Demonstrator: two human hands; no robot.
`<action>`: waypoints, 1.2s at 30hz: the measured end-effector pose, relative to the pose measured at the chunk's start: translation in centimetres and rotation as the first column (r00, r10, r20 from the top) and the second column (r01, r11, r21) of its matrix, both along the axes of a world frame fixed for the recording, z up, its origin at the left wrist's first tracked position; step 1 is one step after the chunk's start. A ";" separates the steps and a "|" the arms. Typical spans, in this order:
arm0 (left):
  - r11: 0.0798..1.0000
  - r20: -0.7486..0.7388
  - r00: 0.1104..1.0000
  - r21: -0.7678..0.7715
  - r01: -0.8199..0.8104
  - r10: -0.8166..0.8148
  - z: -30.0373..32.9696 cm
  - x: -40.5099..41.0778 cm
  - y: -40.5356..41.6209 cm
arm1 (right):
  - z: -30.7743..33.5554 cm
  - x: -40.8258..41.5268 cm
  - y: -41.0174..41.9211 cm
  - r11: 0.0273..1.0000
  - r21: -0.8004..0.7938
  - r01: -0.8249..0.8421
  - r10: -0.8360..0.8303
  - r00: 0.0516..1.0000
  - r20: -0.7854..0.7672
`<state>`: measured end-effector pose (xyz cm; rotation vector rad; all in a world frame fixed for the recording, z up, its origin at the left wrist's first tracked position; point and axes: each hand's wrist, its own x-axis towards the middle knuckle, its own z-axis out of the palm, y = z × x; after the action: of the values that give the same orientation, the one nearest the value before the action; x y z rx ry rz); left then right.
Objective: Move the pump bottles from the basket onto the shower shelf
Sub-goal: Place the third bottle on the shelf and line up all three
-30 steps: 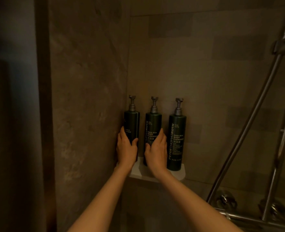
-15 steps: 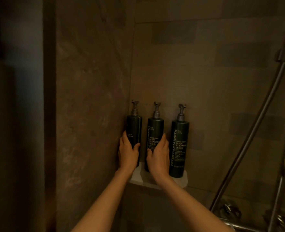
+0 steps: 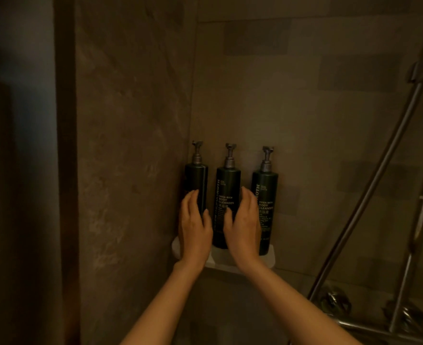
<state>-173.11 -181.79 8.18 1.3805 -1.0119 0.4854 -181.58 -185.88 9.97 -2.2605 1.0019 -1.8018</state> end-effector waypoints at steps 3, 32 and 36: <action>0.996 0.070 0.994 0.028 0.086 -0.088 1.2 -1.6 -0.2 | 0.7 -1.8 -0.3 0.989 -0.145 0.031 -0.024 0.998 0.050; 0.954 -0.160 0.971 0.216 0.208 -0.175 2.4 -2.6 -2.4 | -0.7 -5.3 -4.2 0.909 0.415 -0.044 0.004 0.995 0.097; 0.953 -0.161 0.971 0.219 0.208 -0.175 2.5 -2.6 -2.4 | -0.7 -5.2 -4.2 0.910 0.414 -0.033 -0.009 0.995 0.101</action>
<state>-175.72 -184.20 10.68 1.4836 -1.1003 0.1242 -186.79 -190.07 9.29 -1.8954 1.2121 -1.5008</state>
